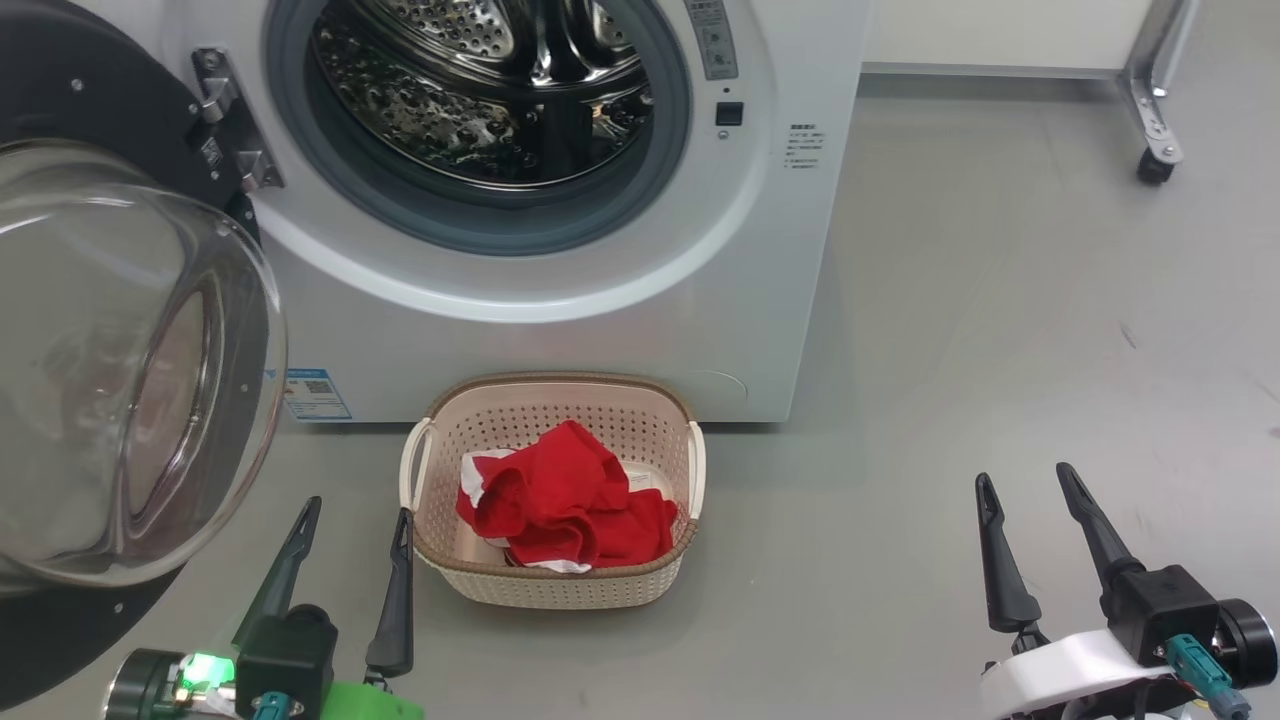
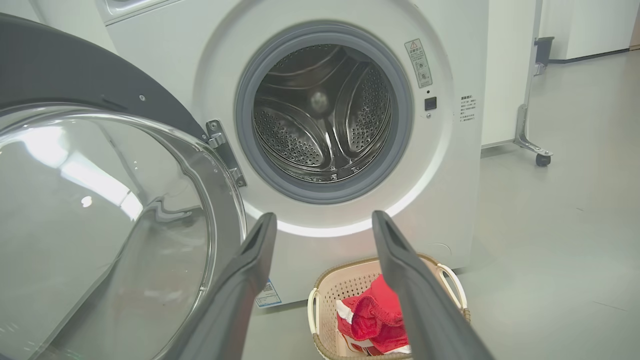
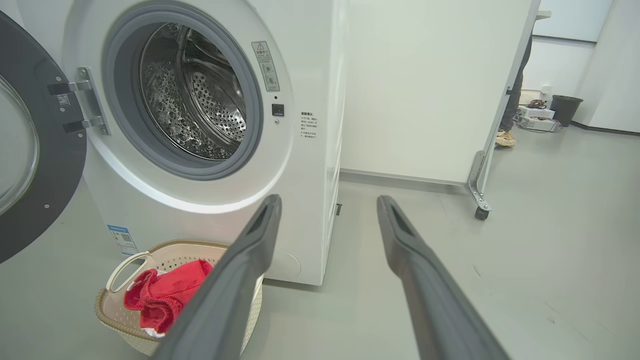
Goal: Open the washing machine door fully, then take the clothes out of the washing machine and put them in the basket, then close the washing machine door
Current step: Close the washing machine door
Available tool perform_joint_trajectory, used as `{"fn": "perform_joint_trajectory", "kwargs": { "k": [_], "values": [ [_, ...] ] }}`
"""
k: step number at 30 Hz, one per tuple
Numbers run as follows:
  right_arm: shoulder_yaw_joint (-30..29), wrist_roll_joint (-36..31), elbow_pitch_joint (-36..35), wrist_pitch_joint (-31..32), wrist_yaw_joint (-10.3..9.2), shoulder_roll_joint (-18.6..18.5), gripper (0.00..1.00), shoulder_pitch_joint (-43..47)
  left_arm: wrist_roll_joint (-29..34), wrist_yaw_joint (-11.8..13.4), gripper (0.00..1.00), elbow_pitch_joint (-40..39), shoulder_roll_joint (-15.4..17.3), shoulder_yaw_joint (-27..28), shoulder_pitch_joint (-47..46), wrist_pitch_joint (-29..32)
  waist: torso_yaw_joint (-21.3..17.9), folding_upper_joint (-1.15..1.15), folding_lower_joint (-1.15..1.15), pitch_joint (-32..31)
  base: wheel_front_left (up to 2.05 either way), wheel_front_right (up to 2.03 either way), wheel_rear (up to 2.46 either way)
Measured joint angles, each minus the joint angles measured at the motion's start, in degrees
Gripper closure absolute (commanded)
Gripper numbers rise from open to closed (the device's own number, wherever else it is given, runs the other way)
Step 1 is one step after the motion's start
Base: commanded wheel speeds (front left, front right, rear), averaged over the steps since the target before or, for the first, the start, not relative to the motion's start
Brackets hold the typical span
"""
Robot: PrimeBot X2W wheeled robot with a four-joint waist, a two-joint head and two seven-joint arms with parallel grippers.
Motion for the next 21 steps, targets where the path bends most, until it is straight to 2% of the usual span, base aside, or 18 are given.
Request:
{"fn": "perform_joint_trajectory", "kwargs": {
  "k": [21],
  "values": [
    [1.7,-0.1,-0.7,1.3,1.09,-0.9,0.00,0.0,-1.1,0.4,0.00,-0.6,-0.6,2.9,2.6,-0.8,15.8,0.00,0.00,-0.1,0.00,0.00,0.00]
  ]
}}
